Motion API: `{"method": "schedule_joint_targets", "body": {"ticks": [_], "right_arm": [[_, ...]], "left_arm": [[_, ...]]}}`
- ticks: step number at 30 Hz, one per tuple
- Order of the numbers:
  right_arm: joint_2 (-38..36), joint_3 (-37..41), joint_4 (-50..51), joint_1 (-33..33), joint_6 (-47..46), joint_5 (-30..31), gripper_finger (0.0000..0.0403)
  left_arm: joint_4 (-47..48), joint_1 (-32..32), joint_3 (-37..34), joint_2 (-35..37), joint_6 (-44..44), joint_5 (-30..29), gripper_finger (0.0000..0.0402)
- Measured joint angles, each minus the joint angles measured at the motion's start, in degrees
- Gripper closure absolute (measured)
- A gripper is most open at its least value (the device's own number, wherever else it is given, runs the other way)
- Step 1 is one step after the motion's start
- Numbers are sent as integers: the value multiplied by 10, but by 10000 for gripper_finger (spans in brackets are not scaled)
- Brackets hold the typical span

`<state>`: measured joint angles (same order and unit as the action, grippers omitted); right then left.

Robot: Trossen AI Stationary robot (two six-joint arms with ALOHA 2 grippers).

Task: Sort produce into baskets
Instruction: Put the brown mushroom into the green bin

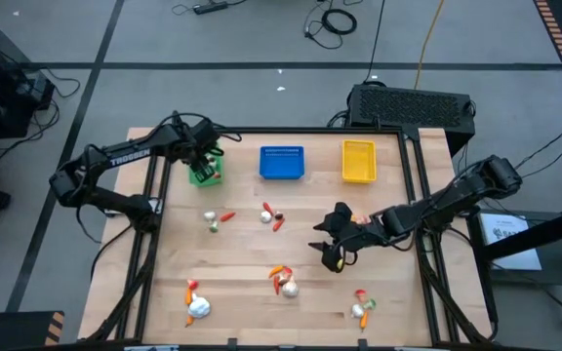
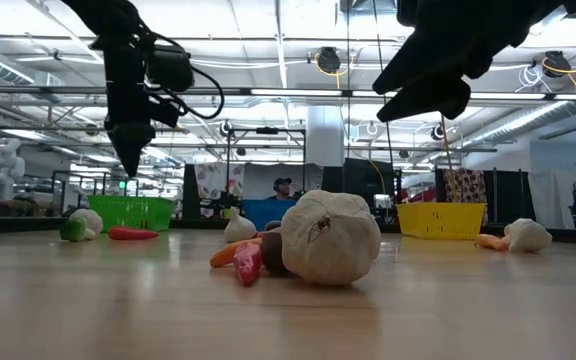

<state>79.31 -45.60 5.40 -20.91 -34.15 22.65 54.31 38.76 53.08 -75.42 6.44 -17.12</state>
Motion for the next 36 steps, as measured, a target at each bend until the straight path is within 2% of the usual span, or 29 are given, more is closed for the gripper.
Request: {"method": "schedule_joint_targets", "body": {"ticks": [4,6,10,12,14,18,22,26,32,34,36], "right_arm": [[0,0,0,-6,-13,1,161],[0,0,0,-8,-18,1,161],[0,3,-3,-15,-39,2,161],[0,8,-4,-20,-51,3,161],[0,13,-4,-24,-64,10,161],[0,23,-4,-31,-89,31,161],[0,26,-4,-32,-105,32,161],[0,26,-5,-32,-112,32,161],[0,26,-5,-34,-119,32,161],[0,26,-5,-37,-125,34,161],[0,26,-5,-40,-125,42,161]], "left_arm": [[28,-2,0,7,-2,32,244],[42,-7,0,14,-15,83,244],[72,-42,0,33,-16,237,244],[71,-74,0,42,-16,276,244],[66,-113,0,48,-17,285,245],[38,-202,0,50,-22,287,245],[-34,-294,0,48,-47,287,245],[-30,-395,0,45,-46,273,245],[2,-498,0,45,-61,143,245],[-16,-511,0,42,-61,95,245],[-61,-515,0,42,-57,80,245]]}}
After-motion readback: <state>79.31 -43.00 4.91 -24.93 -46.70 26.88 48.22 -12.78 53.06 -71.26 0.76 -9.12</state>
